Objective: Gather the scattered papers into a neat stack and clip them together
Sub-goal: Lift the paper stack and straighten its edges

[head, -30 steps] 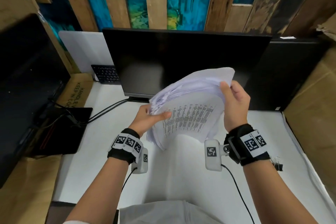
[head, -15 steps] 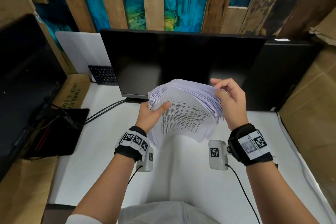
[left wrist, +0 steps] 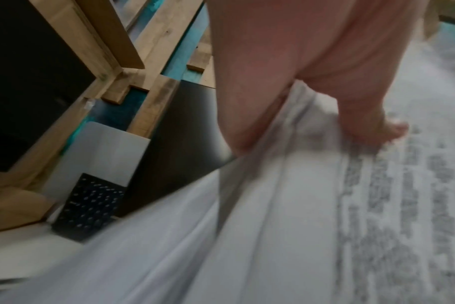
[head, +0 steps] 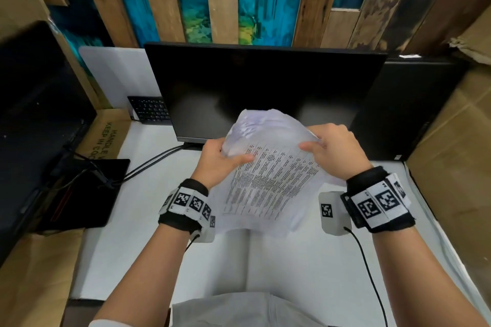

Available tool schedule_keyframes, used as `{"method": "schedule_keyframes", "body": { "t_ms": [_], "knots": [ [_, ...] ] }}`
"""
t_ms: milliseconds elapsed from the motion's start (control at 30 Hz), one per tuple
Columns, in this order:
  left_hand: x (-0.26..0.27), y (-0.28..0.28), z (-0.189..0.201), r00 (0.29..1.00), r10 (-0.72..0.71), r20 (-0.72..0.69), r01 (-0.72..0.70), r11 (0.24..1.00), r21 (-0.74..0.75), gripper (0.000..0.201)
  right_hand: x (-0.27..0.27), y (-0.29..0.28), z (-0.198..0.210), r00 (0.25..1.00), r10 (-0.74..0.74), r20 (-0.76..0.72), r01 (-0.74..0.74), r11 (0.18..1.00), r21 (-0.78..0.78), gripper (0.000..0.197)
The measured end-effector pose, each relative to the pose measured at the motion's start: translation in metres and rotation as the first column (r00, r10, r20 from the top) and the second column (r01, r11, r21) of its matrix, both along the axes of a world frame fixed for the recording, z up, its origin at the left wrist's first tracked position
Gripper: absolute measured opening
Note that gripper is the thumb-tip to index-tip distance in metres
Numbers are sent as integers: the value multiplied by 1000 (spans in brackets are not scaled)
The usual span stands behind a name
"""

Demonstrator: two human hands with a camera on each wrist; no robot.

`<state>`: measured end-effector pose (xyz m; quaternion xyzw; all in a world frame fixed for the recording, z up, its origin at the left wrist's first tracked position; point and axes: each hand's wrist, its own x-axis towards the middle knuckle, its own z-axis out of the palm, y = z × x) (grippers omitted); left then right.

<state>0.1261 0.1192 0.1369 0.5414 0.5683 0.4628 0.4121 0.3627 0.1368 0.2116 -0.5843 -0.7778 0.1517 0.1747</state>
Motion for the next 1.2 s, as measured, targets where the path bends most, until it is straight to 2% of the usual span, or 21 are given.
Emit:
{"method": "schedule_keyframes", "body": {
  "t_ms": [100,167,233,333,367,400,433,467,567,600,633,667,700,767,833,933,1000,1100,1200],
  "knots": [
    [-37,-2,-27,994,17,-109,-30,992,-123,30,24,10,-11,979,-35,-201,30,999,-30,22],
    [-63,-9,-47,989,105,-107,-126,968,-217,20,44,15,-20,917,-100,-385,75,994,-79,19],
    [-80,-18,-64,983,184,-26,-183,941,-285,13,59,17,-31,812,-186,-553,94,977,-190,9],
    [-78,-31,-72,957,225,185,-141,914,-382,30,67,17,-53,671,-287,-684,77,944,-321,3],
    [-74,-34,-72,949,217,229,-106,904,-414,31,66,15,-59,622,-315,-717,69,934,-351,14],
    [-68,-36,-72,942,205,267,-75,900,-428,29,66,15,-68,589,-346,-730,68,922,-382,29],
    [-65,-36,-74,939,196,283,-55,898,-437,19,65,15,-76,569,-375,-732,70,909,-412,34],
    [-61,-35,-71,933,199,300,-50,898,-438,7,63,14,-84,576,-402,-711,74,893,-445,30],
    [-51,-29,-66,927,267,265,-146,905,-400,23,57,12,-102,680,-431,-593,46,833,-552,29],
    [-45,-27,-58,937,268,225,-171,912,-372,27,52,11,-105,702,-418,-577,56,840,-540,26],
    [-41,-23,-54,942,270,200,-193,922,-337,30,47,11,-107,693,-413,-591,86,861,-501,20],
    [-38,-20,-49,945,267,187,-203,931,-303,30,42,9,-106,636,-418,-649,124,885,-449,13],
    [-36,-17,-42,943,269,197,-211,939,-273,30,39,7,-104,545,-416,-728,150,903,-403,7],
    [-38,-13,-33,924,297,243,-241,942,-235,43,38,5,-98,414,-348,-841,171,937,-304,13],
    [-44,-13,-33,915,306,264,-250,942,-224,70,41,-1,-95,393,-296,-871,121,955,-270,5],
    [-39,-21,-40,956,216,201,-172,961,-215,37,43,-8,-121,406,-421,-811,105,903,-417,29],
    [-32,-23,-53,974,189,122,-155,957,-245,29,40,-12,-147,410,-511,-756,84,846,-527,39],
    [-25,-20,-73,953,266,147,-223,940,-257,26,34,-11,-172,380,-568,-730,111,812,-574,36],
    [-16,-13,-67,920,353,169,-302,915,-268,9,30,-3,-163,404,-555,-727,212,830,-517,25]
  ]
}}
